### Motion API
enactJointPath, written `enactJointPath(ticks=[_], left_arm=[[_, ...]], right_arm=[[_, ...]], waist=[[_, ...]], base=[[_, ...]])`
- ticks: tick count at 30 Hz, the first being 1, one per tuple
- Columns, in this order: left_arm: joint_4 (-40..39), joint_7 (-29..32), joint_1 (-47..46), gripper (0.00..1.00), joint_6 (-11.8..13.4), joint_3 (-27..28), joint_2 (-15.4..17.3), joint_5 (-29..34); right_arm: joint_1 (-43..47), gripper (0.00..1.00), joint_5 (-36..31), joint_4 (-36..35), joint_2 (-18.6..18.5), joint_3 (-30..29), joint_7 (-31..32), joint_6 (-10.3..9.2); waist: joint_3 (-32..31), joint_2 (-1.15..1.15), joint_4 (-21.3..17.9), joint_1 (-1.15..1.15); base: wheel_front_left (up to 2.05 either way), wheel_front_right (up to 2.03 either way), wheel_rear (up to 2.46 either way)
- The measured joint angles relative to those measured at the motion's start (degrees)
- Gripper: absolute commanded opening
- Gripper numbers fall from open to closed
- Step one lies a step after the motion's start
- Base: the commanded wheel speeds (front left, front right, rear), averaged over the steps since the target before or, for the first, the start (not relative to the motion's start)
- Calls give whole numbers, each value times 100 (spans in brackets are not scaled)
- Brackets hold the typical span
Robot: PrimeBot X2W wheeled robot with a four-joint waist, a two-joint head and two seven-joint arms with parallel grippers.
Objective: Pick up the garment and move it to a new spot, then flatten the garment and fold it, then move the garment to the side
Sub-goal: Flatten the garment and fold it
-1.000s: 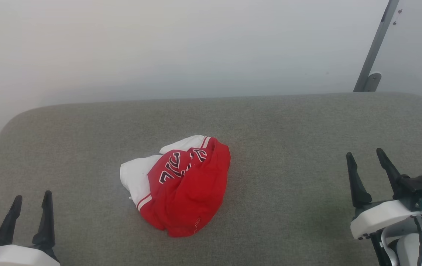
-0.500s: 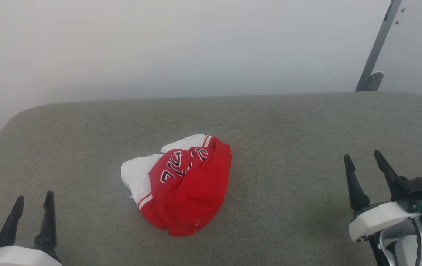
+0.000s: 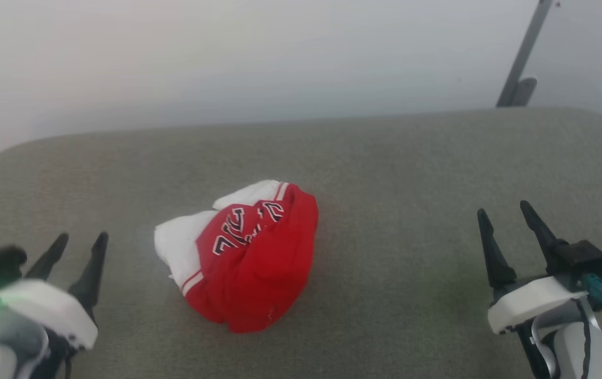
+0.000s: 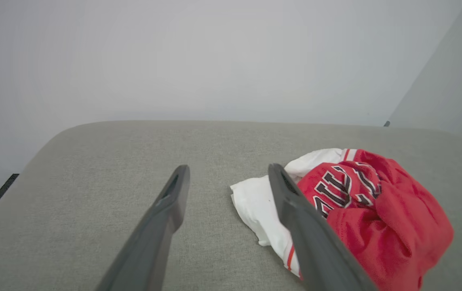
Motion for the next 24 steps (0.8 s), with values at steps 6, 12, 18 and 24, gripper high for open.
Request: enactJointPath(ticks=[6,12,18,24], left_arm=[[343,935,-782,100,-142,-213,124,-299],[878,1892,-1573,100,-182,-432,212,-528],[1413,2785,-2196,100,-114,-717,203,-580],[1995,3521,-2604,100,76,-1011,194,-502]], right_arm=[[-211,100,36,-37,-53,67,-1,0],[-381,100,54,-115,-82,65,0,0],[-519,100,58,-168,-96,62,0,0],[-615,100,60,-193,-129,46,0,0]], waist=[[362,0,-207,0],[777,0,-443,0],[1125,0,-627,0],[1376,0,-711,0]], base=[[0,0,0],[0,0,0],[0,0,0],[0,0,0]])
